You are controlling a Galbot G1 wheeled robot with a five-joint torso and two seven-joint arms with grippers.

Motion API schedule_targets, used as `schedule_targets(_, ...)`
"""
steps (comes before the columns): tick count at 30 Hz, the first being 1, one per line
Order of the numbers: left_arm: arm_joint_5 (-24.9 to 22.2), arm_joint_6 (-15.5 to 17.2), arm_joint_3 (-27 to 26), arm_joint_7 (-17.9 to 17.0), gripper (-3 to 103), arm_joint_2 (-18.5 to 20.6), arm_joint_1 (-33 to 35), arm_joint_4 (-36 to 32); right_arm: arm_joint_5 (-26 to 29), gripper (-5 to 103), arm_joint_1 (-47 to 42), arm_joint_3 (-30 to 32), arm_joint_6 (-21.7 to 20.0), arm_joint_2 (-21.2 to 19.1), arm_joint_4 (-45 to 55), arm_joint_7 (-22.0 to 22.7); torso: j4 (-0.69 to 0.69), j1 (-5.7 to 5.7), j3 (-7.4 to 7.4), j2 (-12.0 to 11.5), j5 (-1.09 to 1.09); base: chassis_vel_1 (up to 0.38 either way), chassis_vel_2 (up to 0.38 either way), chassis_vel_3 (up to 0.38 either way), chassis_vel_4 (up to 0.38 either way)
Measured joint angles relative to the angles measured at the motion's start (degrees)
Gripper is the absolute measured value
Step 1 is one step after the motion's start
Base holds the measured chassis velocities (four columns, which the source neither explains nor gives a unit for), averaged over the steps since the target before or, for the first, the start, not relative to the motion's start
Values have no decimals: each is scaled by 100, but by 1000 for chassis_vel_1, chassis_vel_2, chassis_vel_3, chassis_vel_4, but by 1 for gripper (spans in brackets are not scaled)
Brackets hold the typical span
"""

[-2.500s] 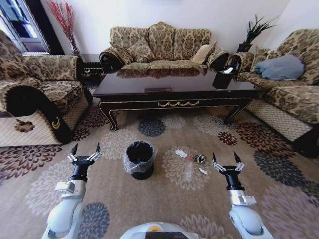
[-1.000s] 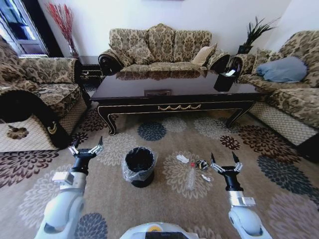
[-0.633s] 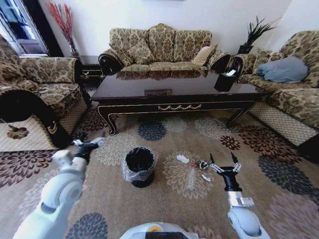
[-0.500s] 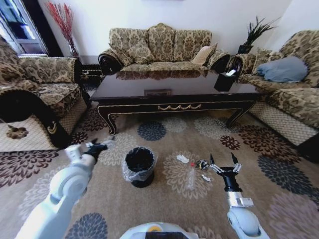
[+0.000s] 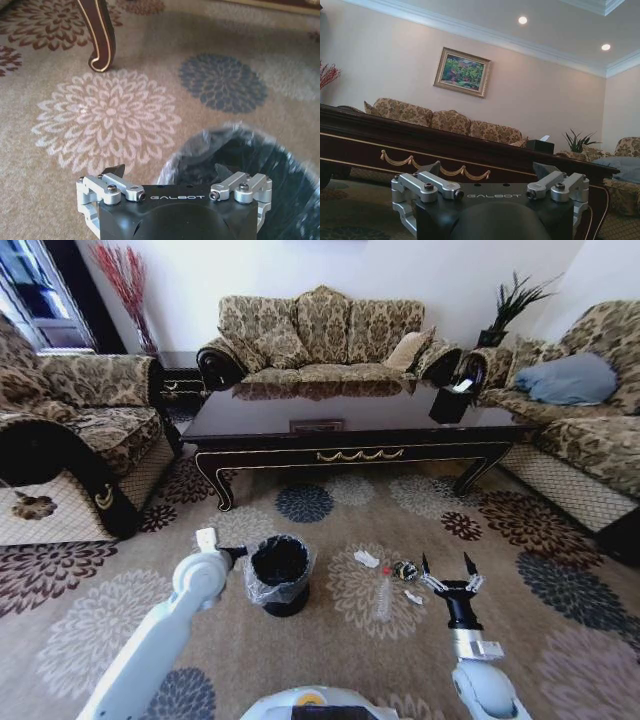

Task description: Move to the front of the table and pick up the trash from the floor, then place it into the trash bin.

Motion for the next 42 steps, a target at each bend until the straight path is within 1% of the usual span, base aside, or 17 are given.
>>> schedule_targets(4, 168, -17, 185, 36, 100, -98, -50, 243, -5, 100, 31, 2, 1, 23, -61, 1, -1, 0, 0, 0, 0, 0, 0, 0, 0)
schedule_targets(10, 283, -26, 233, 34, 100, -173, 23, 368, -29, 100, 65, 3, 13, 32, -148, 7, 0, 0, 0, 0, 0, 0, 0, 0, 0)
schedule_targets(16, 386, -37, 240, 107, 100, -307, 28, 687, -45, 100, 83, 0, 21, 53, -179, 11, -1, 0, 0, 1, -1, 0, 0, 0, 0)
schedule_targets(17, 395, -38, 239, 118, 102, -322, 27, 719, -47, 100, 82, 0, 21, 54, -179, 11, -1, 0, 0, 1, -1, 0, 0, 0, 0)
schedule_targets(20, 444, -40, 237, 132, 98, -348, 43, 787, -50, 100, 71, 0, 23, 55, -179, 12, -2, 0, 0, 1, 0, 0, 0, 0, 0)
schedule_targets(21, 498, -40, 236, 153, 94, -358, 67, 826, -52, 100, 64, 1, 27, 55, -179, 12, -1, 0, 0, 1, 0, 0, 0, 0, 0)
schedule_targets(22, 555, -41, 236, 184, 94, -366, 85, 853, -56, 100, 60, 1, 31, 57, -179, 12, -1, 0, 0, 1, -1, 0, 0, 0, 0)
schedule_targets(23, 648, -41, 236, 250, 89, -380, 110, 886, -61, 100, 59, 1, 37, 60, -179, 12, -1, 0, 0, 1, -1, 0, 0, 0, 0)
schedule_targets(24, 648, -41, 236, 250, 89, -380, 110, 886, -61, 100, 59, 1, 37, 60, -179, 12, -1, 0, 0, 1, -1, 0, 0, 0, 0)
schedule_targets(27, 871, -99, 236, 400, 73, -414, 157, 930, -67, 100, 49, 1, 42, 66, -164, 12, -1, 0, 0, 1, -1, 0, 0, 0, 0)
schedule_targets(28, 871, -99, 236, 400, 73, -414, 157, 930, -67, 100, 49, 1, 42, 66, -164, 12, -1, 0, 0, 1, -1, 0, 0, 0, 0)
schedule_targets(30, 951, -153, 236, 445, 62, -429, 170, 934, -75, 100, 45, -1, 43, 68, -161, 11, -1, 0, 0, 0, -1, 0, 0, 0, 0)
schedule_targets(31, 966, -169, 236, 455, 56, -434, 172, 935, -81, 100, 42, -2, 44, 69, -161, 11, -1, 0, -1, 1, -1, 0, 0, 0, 0)
schedule_targets(33, 972, -180, 234, 468, 56, -440, 175, 936, -88, 100, 38, -4, 45, 72, -161, 10, -1, 0, 0, 1, -1, 0, 0, 0, 0)
schedule_targets(37, 976, -184, 236, 484, 34, -447, 190, 935, -107, 100, 27, -13, 51, 81, -161, 6, -2, 0, -1, 1, -1, 0, 0, 0, 0)
schedule_targets(39, 976, -185, 243, 482, 34, -448, 196, 935, -107, 100, 27, -13, 52, 80, -161, 6, -2, 0, -1, 1, -1, 0, 0, 0, 0)
schedule_targets(42, 977, -184, 253, 463, 19, -457, 209, 936, -107, 100, 29, -11, 52, 56, -161, 6, -2, 0, 0, 1, -1, 0, 0, 0, 0)
